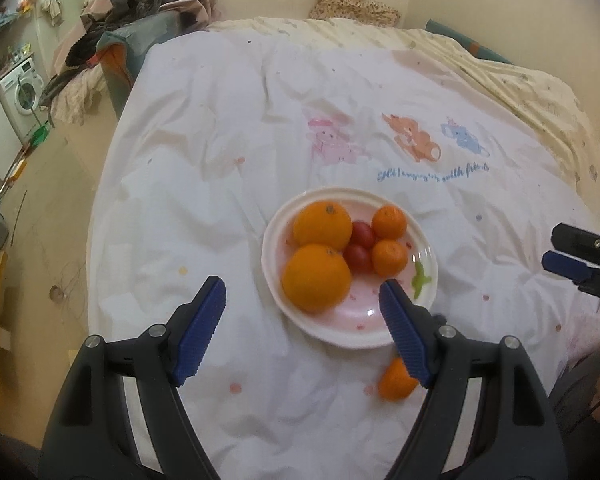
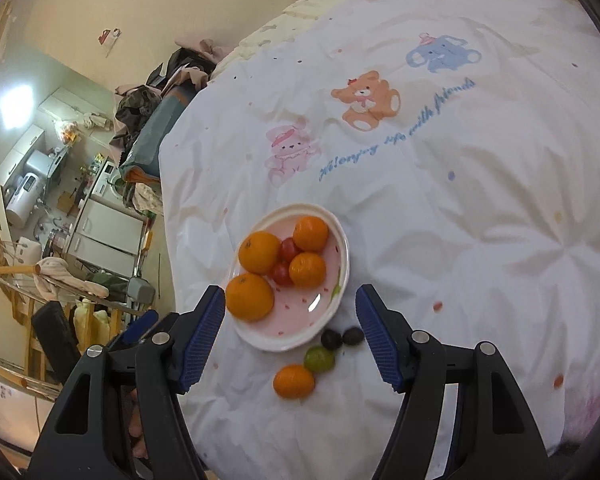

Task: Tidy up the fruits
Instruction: 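Pull both open tools back from the plate, then grasp the tangerine beside the plate with the left tool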

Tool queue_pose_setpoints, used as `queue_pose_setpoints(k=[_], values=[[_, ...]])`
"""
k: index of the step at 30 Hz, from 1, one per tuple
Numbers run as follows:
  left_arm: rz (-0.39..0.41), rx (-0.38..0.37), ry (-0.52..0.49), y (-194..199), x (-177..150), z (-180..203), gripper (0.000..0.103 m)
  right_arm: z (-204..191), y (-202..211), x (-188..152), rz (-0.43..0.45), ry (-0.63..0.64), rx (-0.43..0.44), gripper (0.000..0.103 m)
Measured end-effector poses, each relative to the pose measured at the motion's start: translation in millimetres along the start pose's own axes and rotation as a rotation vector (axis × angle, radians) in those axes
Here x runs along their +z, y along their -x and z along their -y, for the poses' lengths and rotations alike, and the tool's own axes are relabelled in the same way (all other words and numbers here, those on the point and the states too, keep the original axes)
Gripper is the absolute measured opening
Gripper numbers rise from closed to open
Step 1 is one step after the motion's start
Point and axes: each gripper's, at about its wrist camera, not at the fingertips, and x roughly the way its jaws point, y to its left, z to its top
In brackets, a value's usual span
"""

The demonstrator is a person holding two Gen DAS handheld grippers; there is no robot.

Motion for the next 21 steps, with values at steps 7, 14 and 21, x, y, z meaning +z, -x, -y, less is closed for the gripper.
queue_pose_setpoints(k=[7, 14, 21], values=[[-0.077, 0.014, -0.066, -14, -33, 17, 0.076, 11, 5, -11, -0.006, -0.009, -0.048, 0.071], [-0.184, -0.048, -0.208, -42, -60, 60, 0.076, 28, 5, -13, -0.029, -0.024, -0.096, 0.07], [-0.274, -0.13, -0.273, -66, -71, 89, 0.076, 38, 8, -13, -0.028, -0.042, -0.123, 0.071]])
